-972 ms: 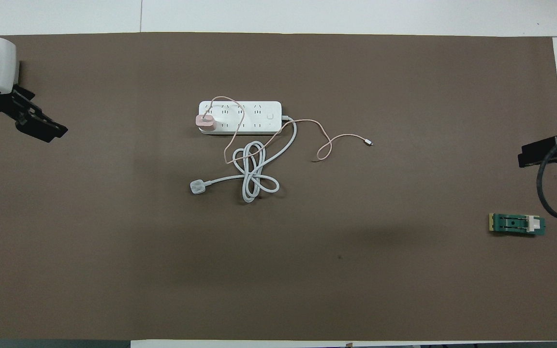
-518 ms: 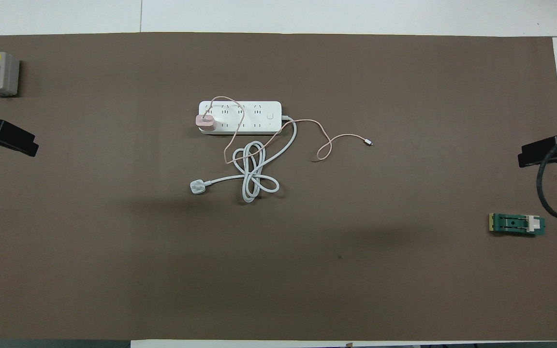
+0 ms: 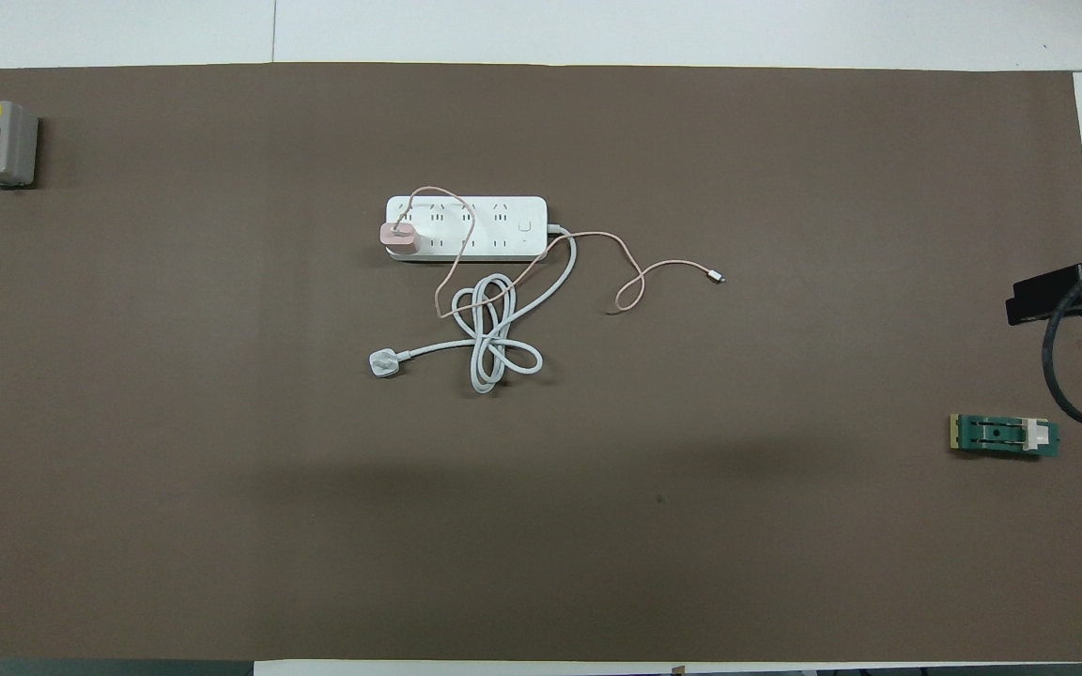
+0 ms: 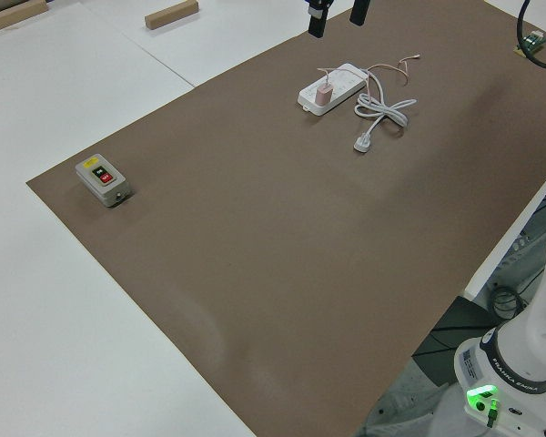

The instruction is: Plug charger into power strip

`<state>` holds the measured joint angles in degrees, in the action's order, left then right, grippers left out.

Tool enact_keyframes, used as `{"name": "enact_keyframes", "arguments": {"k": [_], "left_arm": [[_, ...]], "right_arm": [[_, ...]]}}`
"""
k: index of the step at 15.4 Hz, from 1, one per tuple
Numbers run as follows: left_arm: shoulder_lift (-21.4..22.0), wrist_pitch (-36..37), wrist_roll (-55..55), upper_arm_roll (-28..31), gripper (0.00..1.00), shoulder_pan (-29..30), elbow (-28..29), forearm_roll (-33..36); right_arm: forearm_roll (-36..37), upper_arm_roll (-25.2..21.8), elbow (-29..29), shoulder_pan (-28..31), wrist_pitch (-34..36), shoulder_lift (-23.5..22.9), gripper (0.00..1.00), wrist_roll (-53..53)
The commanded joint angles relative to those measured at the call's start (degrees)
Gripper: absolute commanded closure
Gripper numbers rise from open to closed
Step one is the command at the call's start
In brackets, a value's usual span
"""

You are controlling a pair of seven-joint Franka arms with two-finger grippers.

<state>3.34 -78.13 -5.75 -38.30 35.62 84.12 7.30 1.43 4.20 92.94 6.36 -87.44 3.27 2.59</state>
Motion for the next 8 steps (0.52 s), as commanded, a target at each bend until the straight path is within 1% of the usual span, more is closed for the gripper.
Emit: {"name": "enact_keyframes", "arguments": {"k": [1,2,7,8], "left_arm": [[2.9,-6.0,2.0,3.2,0.00,1.7,6.7,-3.3],[2.2,-6.0,2.2,3.3,0.00,1.5,6.3,-4.8],[-1.5,-6.8,2.2,3.2,0.00,-0.9,7.2,-4.7],[-3.0,-7.1,2.3,3.7,0.00,-2.4,6.8,-4.5]], "right_arm": [[-0.9,0.5,1.1,0.7,0.4,1.1,0.00,-0.7],[-0.9,0.5,1.1,0.7,0.4,1.1,0.00,-0.7],[-1.3,0.5,1.1,0.5,0.4,1.1,0.00,-0.6],[-1.5,0.5,1.1,0.5,0.4,1.1,0.00,-0.6]]}}
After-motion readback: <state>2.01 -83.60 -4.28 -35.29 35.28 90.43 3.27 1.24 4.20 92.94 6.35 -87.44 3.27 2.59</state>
